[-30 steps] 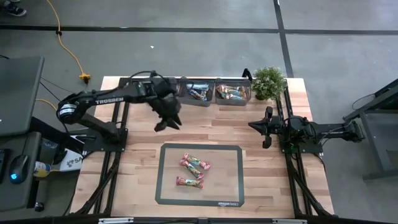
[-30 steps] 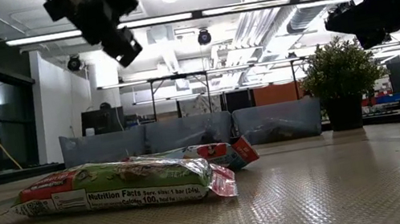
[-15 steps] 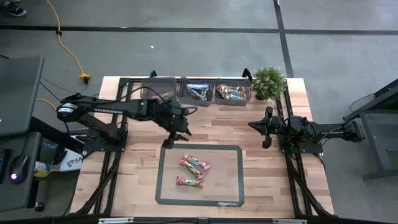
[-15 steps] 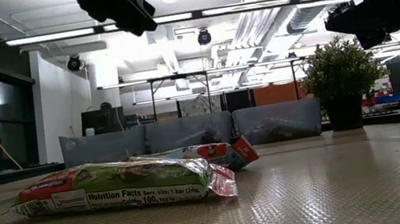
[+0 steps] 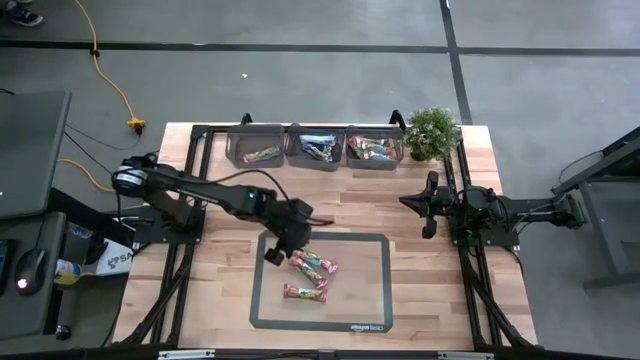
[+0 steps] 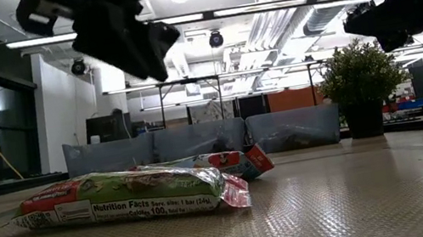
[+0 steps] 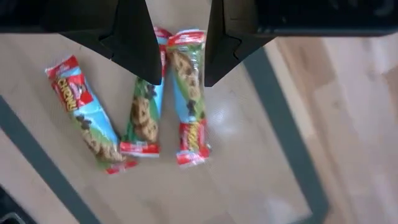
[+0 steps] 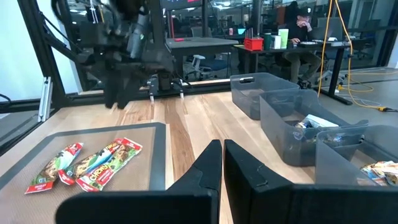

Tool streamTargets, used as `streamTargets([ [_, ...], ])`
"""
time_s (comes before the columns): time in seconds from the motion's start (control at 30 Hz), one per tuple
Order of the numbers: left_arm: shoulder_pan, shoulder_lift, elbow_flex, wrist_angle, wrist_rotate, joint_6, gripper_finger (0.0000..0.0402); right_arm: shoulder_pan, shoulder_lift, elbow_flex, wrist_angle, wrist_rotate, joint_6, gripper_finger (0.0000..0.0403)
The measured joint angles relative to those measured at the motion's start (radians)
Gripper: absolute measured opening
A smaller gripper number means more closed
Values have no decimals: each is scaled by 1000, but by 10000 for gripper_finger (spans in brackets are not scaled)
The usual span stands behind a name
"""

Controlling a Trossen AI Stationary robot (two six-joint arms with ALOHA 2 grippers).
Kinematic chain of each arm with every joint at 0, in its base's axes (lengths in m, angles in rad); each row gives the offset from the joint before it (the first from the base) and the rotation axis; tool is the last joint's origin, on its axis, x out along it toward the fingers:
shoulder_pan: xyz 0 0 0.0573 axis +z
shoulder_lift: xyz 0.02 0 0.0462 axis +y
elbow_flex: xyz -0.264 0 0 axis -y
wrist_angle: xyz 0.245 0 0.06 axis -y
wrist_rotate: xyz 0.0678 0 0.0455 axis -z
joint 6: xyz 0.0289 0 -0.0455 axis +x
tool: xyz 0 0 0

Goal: Pick and place Granola Bars by type
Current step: Put the red granola bar into the left black bin

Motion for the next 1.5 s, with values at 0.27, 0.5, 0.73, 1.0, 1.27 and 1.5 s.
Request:
streamTargets([
  [0.27,-1,98,0,40,43,0,119,0,0,0,1,0,0,0],
  [0.5,-7,167,0,127,-1,24,120,0,0,0,1,0,0,0],
  [0.73,-5,175,0,148,-45,26,163,0,0,0,1,0,0,0],
  [1.0,-14,194,0,148,-46,31,247,0,0,0,2,0,0,0],
  [1.27,-18,300,67,146,-16,34,247,0,1,0,2,0,0,0],
  [1.5,-18,393,158,107,13,34,245,0,15,0,-3,-1,0,0],
])
